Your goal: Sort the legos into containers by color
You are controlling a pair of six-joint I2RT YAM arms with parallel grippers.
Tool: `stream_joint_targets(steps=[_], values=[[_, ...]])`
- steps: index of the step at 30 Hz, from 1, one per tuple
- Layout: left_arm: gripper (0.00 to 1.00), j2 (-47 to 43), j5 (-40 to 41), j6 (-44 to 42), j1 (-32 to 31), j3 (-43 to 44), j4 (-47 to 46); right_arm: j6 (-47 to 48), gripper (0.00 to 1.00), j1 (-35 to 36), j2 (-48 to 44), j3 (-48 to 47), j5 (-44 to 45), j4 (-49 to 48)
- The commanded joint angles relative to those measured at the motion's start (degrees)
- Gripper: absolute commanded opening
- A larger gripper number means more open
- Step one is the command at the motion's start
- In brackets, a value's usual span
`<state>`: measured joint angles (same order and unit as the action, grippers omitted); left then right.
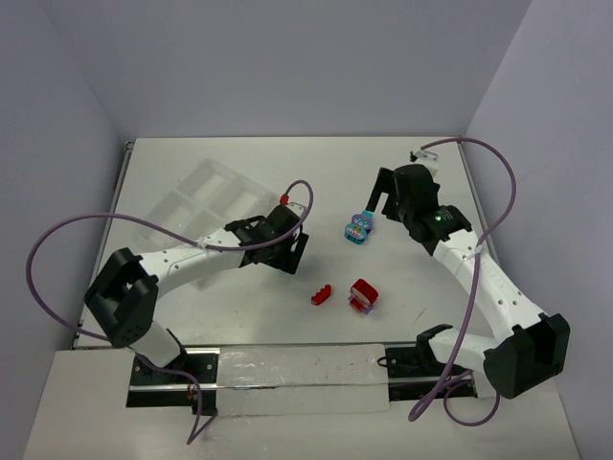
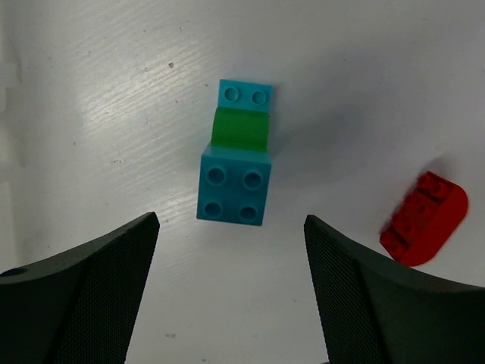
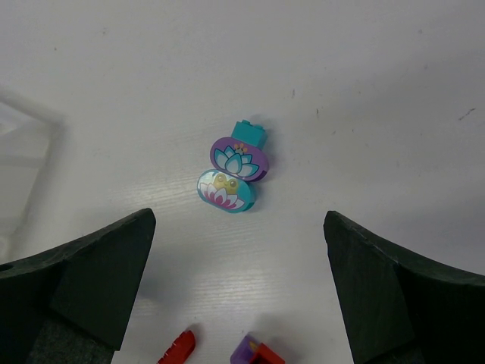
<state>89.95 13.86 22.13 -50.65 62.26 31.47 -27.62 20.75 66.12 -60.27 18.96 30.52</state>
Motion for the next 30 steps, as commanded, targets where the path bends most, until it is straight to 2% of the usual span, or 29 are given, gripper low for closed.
stream_joint_targets(steps=[1,6,12,27,30], values=[[0.82,2.4,7.1,-1.0,-0.4,4.1,-0.4,-0.2,1.0,0.3,-1.6,0.2,2.1,-0.6],[0.73,1.7,6.0,-1.7,-0.4,3.5,-1.6,0.2,1.0,0.3,-1.1,-0.6,2.6,-0.2],[0.71,1.6,4.6,-1.6,-0.3,4.0,-2.2,0.2,1.0,0.3,-0.5,-0.9,2.4,-0.1],[0.48,3.0,2.0,-2.0,-0.4,5.5,-3.5,0.1,1.0,0.4,-0.1,-1.1,2.4,0.6],[0.47,3.2,1.4,-2.0,-0.3,5.6,-3.1,0.0,1.0,0.3,0.2,-1.3,2.4,0.7]])
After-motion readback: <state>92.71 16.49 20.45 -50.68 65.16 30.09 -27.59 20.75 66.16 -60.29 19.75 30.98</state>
